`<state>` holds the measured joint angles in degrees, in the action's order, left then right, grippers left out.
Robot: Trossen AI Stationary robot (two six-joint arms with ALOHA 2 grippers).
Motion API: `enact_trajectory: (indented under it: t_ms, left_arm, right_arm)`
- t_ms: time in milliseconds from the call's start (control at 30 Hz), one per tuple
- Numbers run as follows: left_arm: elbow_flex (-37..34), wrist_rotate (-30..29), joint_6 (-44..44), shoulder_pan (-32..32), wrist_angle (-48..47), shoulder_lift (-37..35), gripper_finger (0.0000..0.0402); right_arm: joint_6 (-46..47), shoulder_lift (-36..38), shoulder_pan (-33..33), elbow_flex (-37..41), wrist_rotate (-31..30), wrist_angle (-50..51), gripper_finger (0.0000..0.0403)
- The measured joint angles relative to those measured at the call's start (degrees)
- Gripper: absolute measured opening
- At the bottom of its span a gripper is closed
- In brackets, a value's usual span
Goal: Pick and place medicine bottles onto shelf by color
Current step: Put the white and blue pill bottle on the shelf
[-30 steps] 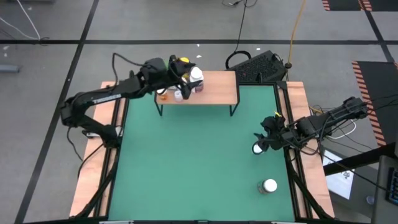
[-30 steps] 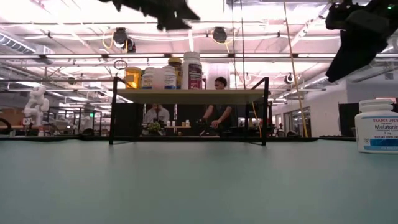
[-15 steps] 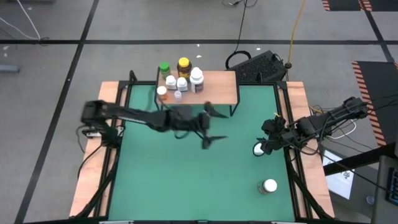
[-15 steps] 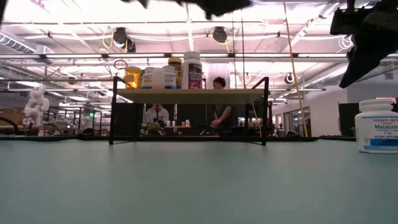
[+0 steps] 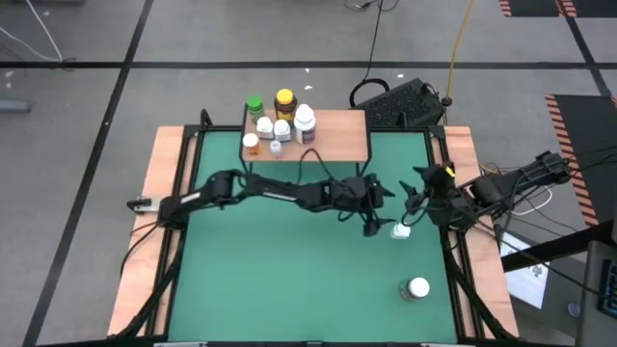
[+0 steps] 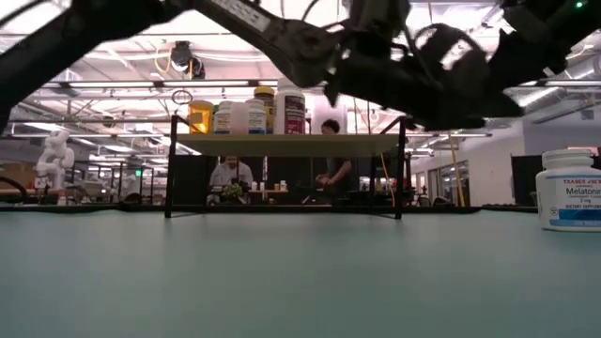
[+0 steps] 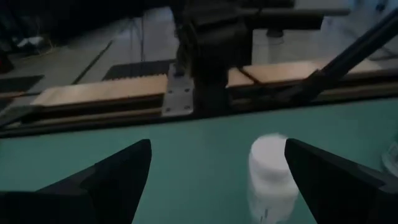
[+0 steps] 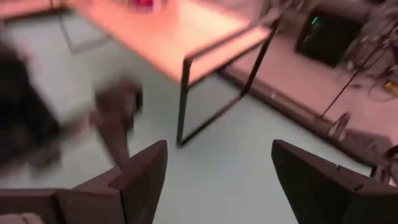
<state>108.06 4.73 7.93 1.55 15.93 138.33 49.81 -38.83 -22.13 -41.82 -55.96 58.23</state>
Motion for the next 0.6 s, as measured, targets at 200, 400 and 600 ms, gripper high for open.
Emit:
enact_trajectory:
  t_ms: [200, 400, 600]
  left_arm:
    - [12.3, 7.0, -1.8, -1.5, 0.6, 9.2, 0.0372]
    - [21.7, 7.2, -2.5, -2.1, 0.4, 16.0, 0.0378]
    - [22.9, 6.3, -3.6, -2.0, -1.0, 19.2, 0.0378]
  right_arm:
    - [0.5, 0.5, 0.0, 2.5, -2.2, -2.1, 0.0281]
    - [-3.0, 0.5, 0.0, 4.4, -0.5, -9.0, 0.0281]
    - [-8.7, 0.9, 0.0, 4.4, 0.8, -15.0, 0.0281]
